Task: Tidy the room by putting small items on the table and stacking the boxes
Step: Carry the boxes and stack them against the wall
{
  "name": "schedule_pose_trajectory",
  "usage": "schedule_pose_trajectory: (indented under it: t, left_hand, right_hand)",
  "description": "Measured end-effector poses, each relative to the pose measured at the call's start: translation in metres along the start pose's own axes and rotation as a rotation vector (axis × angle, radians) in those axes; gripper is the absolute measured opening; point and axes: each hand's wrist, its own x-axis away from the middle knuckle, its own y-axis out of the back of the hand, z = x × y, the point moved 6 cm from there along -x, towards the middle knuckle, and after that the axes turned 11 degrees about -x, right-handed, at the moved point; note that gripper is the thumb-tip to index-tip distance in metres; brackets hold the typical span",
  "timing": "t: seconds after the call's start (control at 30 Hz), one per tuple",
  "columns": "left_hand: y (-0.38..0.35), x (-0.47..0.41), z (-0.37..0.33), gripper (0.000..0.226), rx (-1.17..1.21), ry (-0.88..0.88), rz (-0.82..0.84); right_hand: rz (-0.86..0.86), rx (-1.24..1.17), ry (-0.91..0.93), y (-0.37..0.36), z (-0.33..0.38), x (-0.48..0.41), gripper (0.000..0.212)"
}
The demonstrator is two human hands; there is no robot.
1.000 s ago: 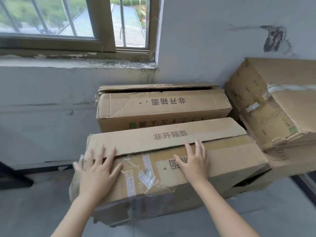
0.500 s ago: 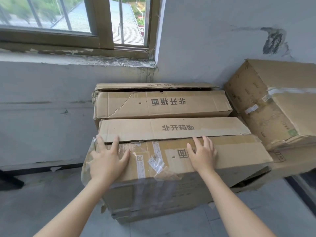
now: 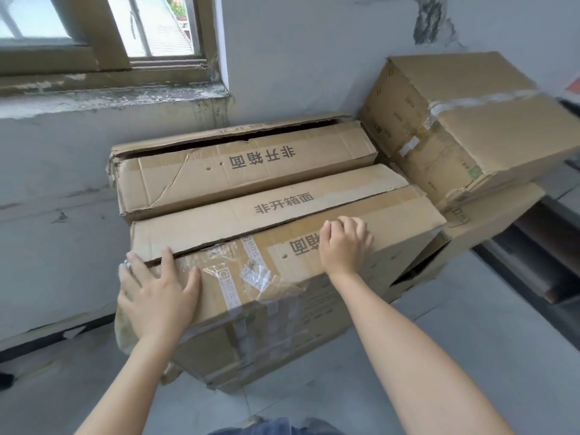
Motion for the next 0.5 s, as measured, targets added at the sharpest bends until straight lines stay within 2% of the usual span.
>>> schedule_pose_trajectory:
  t: [0.17, 0.27, 0.33, 0.43, 0.5]
  left_hand:
    - [0.002, 0.013, -0.007, 0.068, 0.033, -0.238, -0.229]
    - [0.001, 0.021, -0.006, 0.064, 0.037, -0.294, -0.248]
    - [0.0, 0.024, -0.006, 0.062, 0.048, -0.305, -0.258]
    - [0.002, 0.025, -0.005, 0.063, 0.069, -0.286, -0.258]
    - [0.002, 0.022, -0.004, 0.065, 0.059, -0.27, -0.243]
  right_hand:
    - [-0.011, 0.007, -0.308, -0.001, -0.02, 0.014, 0.043]
    - [-0.027, 0.007, -0.476, 0.0, -0.035, 0.025, 0.032]
    - [-0.024, -0.032, -0.476, 0.001, -0.037, 0.031, 0.033]
    - [0.025, -0.151, -0.402, 0.003, -0.035, 0.043, 0.052]
    - [-0.052, -0.248, -0.452, 0.012, -0.045, 0.057, 0.054]
